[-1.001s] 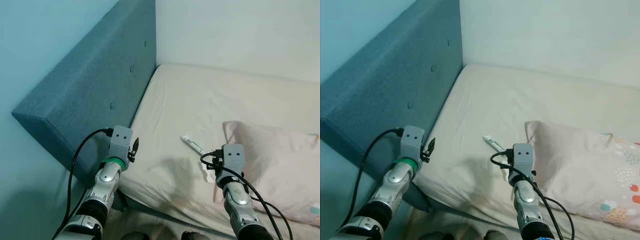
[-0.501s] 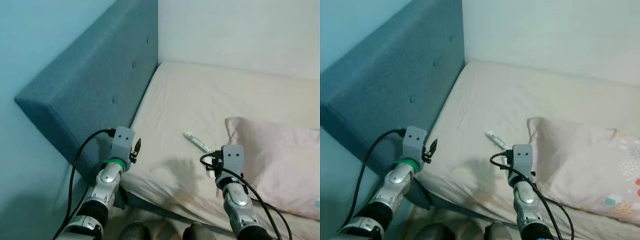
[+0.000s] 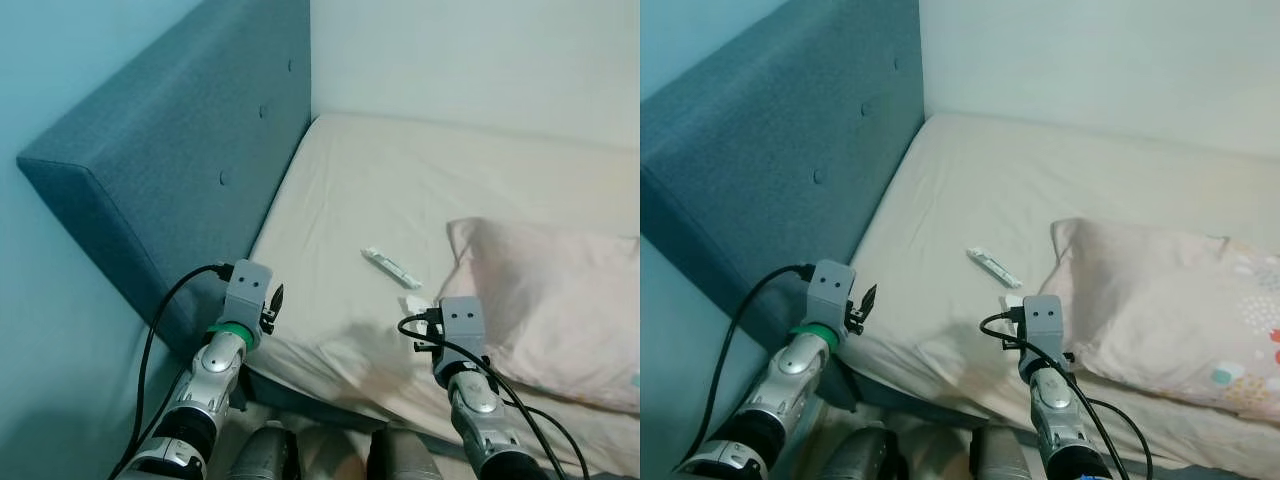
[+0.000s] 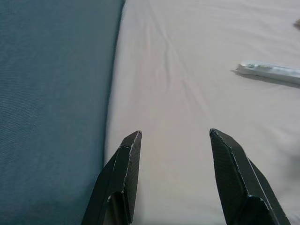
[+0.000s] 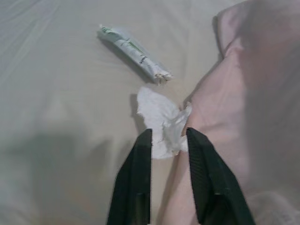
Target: Clean up the room
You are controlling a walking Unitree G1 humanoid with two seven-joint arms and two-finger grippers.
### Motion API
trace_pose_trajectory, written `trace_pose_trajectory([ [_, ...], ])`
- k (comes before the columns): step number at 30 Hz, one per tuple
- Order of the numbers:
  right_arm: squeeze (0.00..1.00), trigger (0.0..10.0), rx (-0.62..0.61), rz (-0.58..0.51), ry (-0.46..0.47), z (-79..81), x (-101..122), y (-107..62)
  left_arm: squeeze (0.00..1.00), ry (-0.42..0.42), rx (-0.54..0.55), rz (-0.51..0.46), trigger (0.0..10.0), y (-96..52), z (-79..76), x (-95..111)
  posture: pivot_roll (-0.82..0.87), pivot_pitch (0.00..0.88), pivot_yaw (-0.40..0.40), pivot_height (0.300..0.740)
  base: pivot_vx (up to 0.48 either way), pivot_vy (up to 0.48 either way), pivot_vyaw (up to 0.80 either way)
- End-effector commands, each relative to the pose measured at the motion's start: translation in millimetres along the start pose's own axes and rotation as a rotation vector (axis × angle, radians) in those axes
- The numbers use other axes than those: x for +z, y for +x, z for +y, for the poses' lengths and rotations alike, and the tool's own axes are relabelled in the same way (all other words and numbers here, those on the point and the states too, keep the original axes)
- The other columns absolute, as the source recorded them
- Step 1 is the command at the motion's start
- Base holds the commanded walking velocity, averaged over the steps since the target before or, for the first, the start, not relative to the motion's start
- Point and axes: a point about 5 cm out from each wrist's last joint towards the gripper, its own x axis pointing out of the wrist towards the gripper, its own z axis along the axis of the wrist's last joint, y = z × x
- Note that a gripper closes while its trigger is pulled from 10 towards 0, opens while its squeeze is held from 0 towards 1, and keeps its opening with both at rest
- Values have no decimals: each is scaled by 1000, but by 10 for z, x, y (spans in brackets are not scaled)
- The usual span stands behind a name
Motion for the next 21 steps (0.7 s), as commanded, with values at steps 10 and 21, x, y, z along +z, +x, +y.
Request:
trace_pose_trajectory([
  [10,1000,10000,-17,-14,63,-151,257,197,0,-14,-44,-77,10000,-23,36,121,57,97,58,655,0,0,0],
  [21,1000,10000,-37,-13,99,-370,617,408,0,-18,-67,-123,10000,-174,52,160,122,151,8,655,0,0,0],
])
